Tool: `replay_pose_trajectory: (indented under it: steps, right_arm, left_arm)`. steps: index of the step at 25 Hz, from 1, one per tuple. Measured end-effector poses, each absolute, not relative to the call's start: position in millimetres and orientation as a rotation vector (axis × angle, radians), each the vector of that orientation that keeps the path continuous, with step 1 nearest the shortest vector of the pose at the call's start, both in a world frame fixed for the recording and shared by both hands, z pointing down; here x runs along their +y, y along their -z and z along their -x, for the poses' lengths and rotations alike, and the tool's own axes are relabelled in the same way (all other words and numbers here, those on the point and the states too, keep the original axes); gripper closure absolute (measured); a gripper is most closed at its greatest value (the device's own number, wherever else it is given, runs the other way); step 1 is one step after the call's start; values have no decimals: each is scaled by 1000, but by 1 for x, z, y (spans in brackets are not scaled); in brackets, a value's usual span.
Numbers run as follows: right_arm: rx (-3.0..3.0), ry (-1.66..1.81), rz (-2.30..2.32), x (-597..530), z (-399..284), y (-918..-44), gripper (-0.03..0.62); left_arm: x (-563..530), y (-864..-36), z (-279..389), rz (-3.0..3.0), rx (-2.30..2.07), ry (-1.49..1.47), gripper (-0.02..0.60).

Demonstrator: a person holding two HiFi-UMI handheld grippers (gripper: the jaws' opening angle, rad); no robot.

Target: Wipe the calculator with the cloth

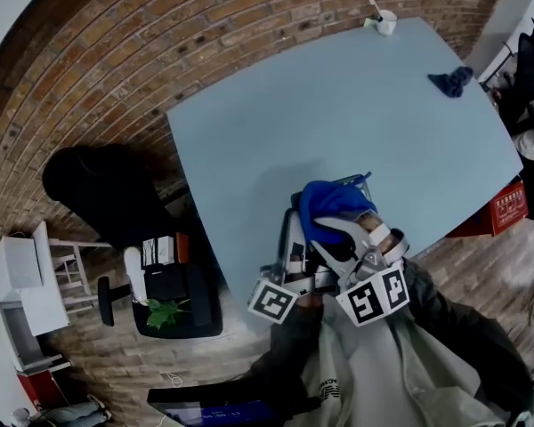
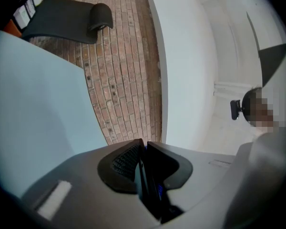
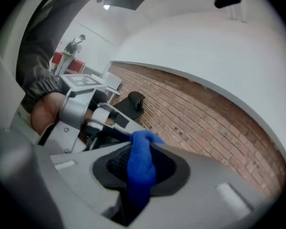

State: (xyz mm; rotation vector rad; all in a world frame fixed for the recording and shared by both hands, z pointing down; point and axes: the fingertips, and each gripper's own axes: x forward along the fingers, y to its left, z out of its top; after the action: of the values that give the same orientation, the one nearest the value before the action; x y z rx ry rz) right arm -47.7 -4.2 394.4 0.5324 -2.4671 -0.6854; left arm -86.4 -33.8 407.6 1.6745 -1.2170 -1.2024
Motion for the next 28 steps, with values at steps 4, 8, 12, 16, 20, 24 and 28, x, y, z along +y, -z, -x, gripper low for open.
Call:
replay_pose_trajectory:
  steps: [4, 8, 12, 16, 20, 24, 28]
  right_arm:
    - [-2401, 726, -669, -37, 31, -393, 516]
    - [-2366, 646, -719, -45, 9, -398, 516]
    - [-2392, 636, -580, -8, 21, -402, 516]
    - [-2406, 763, -474, 13, 46, -400, 516]
    - [-2356, 749, -613, -28, 22, -398, 516]
    - [-2322, 655, -702, -47, -10, -403, 516]
    - [-2332, 713, -576, -11, 13, -412, 516]
  left_arm:
    - [-30, -405, 93, -1677, -1232, 1203, 528]
    - [-28, -407, 105, -1659, -1246, 1210, 528]
    - [-29, -408, 114, -1632, -1258, 1244, 528]
    - [-33, -403, 101, -1634, -1213, 1266, 528]
    - [-30, -403, 109, -1636, -1234, 1262, 526]
    - [-34, -408, 109, -1618, -1211, 1232, 526]
    - [-41, -420, 98, -1585, -1191, 1185, 526]
